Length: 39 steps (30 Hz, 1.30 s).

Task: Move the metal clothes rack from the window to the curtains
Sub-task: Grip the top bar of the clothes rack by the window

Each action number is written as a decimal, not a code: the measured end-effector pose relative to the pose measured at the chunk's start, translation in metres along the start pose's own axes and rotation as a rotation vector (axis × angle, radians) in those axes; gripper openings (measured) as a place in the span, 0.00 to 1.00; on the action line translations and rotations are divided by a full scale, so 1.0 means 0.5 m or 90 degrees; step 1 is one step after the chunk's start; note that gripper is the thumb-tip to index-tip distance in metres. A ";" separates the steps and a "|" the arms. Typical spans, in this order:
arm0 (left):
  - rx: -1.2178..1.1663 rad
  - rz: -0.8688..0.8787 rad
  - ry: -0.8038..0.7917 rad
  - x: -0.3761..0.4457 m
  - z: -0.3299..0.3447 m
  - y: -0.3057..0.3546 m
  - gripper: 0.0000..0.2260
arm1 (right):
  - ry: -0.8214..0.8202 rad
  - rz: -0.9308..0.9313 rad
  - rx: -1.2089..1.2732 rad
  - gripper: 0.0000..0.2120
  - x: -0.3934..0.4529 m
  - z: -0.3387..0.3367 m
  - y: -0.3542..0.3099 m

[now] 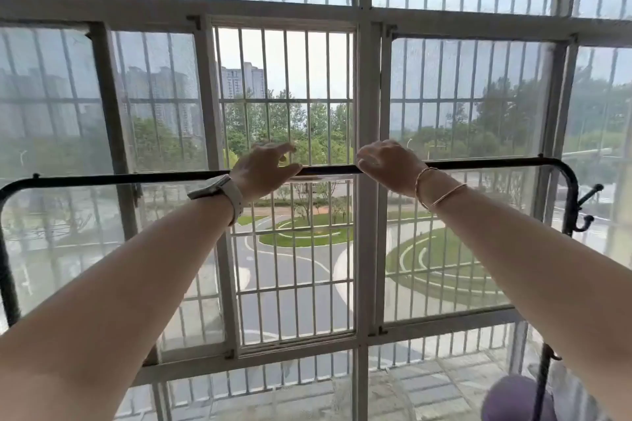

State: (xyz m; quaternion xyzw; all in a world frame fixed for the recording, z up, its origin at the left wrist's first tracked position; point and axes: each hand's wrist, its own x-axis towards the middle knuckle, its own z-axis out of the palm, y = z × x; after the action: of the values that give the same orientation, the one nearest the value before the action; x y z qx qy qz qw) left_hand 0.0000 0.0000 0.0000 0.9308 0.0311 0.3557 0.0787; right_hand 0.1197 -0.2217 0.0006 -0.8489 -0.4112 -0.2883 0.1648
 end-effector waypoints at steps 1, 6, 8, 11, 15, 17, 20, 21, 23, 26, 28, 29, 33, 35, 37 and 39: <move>0.049 -0.002 -0.032 0.002 0.005 -0.001 0.19 | -0.024 -0.010 -0.024 0.22 0.009 0.011 -0.003; 0.187 0.050 -0.055 0.020 0.039 -0.030 0.22 | -0.037 0.014 -0.085 0.13 0.033 0.047 0.016; 0.176 0.034 -0.052 0.031 0.046 -0.042 0.21 | -0.030 0.005 -0.088 0.13 0.036 0.052 0.020; 0.115 0.013 -0.059 0.046 0.067 -0.048 0.18 | -0.078 -0.003 -0.155 0.20 0.052 0.058 0.018; 0.210 0.001 -0.055 0.061 0.080 -0.063 0.23 | -0.128 0.071 -0.087 0.25 0.070 0.075 0.020; 0.293 0.005 -0.031 0.062 0.083 -0.074 0.27 | -0.106 0.097 -0.095 0.23 0.070 0.092 0.028; 0.346 0.035 -0.009 0.067 0.096 -0.079 0.29 | -0.055 0.109 -0.071 0.21 0.067 0.106 0.041; 0.355 0.040 -0.007 0.070 0.100 -0.078 0.29 | -0.045 0.107 -0.048 0.22 0.067 0.109 0.049; 0.362 0.044 -0.007 0.078 0.106 -0.074 0.29 | -0.030 0.106 -0.001 0.22 0.065 0.111 0.061; 0.355 0.044 -0.016 0.089 0.115 -0.073 0.32 | -0.001 0.103 0.034 0.21 0.066 0.115 0.074; 0.354 0.041 -0.015 0.090 0.119 -0.075 0.32 | 0.010 0.100 0.036 0.23 0.067 0.121 0.076; 0.359 0.037 -0.011 0.090 0.119 -0.075 0.31 | 0.017 0.094 0.035 0.23 0.069 0.123 0.076; 0.354 0.018 -0.019 0.090 0.118 -0.069 0.29 | 0.033 0.073 0.049 0.25 0.070 0.126 0.084; 0.351 0.012 -0.017 0.092 0.121 -0.060 0.29 | 0.036 0.064 0.054 0.26 0.067 0.126 0.098; 0.363 0.007 -0.014 0.092 0.127 -0.050 0.28 | 0.050 0.045 0.042 0.28 0.063 0.126 0.113; 0.375 -0.005 -0.014 0.089 0.131 -0.040 0.29 | 0.060 0.023 0.022 0.30 0.057 0.126 0.124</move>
State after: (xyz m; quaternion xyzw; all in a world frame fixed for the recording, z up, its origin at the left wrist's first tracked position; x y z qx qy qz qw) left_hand 0.0768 0.0164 -0.0224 0.9171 0.1361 0.3210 -0.1934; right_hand 0.2055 -0.2095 -0.0334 -0.8389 -0.3922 -0.3176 0.2039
